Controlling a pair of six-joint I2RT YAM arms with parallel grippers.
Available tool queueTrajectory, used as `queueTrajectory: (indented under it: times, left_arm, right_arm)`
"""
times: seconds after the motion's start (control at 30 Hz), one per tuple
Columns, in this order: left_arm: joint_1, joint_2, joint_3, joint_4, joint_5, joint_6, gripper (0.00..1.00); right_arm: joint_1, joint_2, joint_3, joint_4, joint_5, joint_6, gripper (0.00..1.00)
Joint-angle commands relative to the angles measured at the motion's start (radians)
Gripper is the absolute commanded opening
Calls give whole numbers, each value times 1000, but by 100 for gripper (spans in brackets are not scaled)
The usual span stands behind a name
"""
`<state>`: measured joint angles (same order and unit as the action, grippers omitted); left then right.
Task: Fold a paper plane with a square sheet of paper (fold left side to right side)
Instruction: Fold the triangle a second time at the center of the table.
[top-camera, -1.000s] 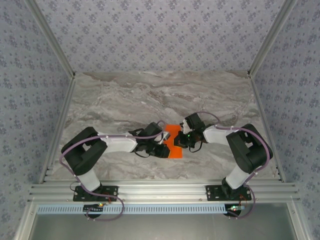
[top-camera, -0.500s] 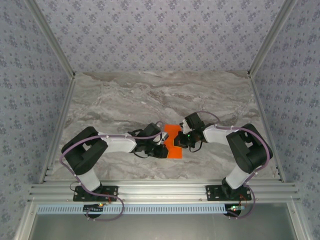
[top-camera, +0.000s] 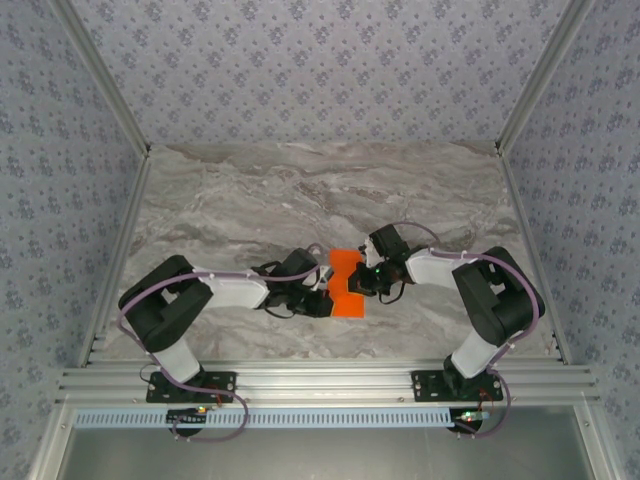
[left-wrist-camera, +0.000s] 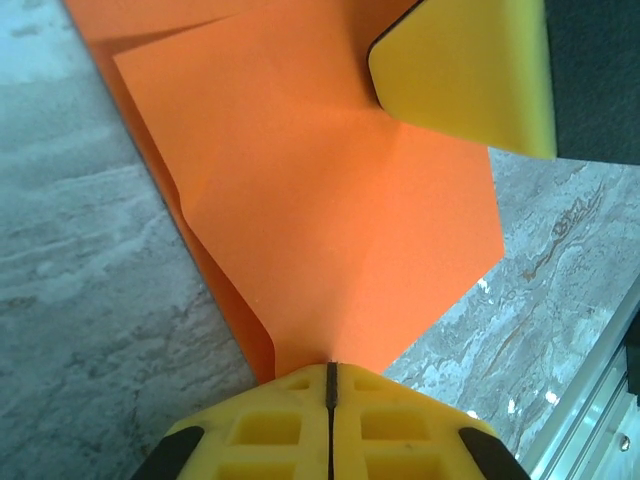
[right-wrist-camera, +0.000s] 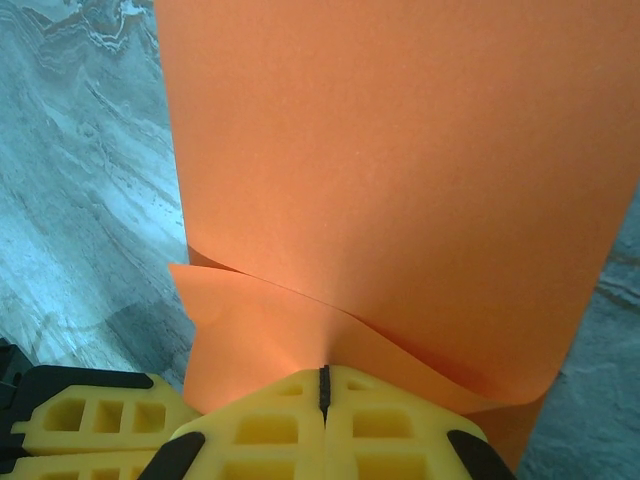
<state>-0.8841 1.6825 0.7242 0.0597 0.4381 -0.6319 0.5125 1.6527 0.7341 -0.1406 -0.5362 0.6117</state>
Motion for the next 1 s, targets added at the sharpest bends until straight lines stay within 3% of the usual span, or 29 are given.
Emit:
queueTrajectory:
  times: [0.0, 0.47, 0.97]
  left_arm:
    - [2, -19, -44, -74, 17, -9, 5]
    - [49, -150, 5, -115, 56, 12, 4]
    - [48, 20, 119, -82, 151, 51, 7]
  right_arm:
    - [-17, 32, 3, -87, 64, -20, 0]
    - [-17, 27, 11, -87, 58, -22, 0]
    - [-16, 25, 13, -87, 56, -21, 0]
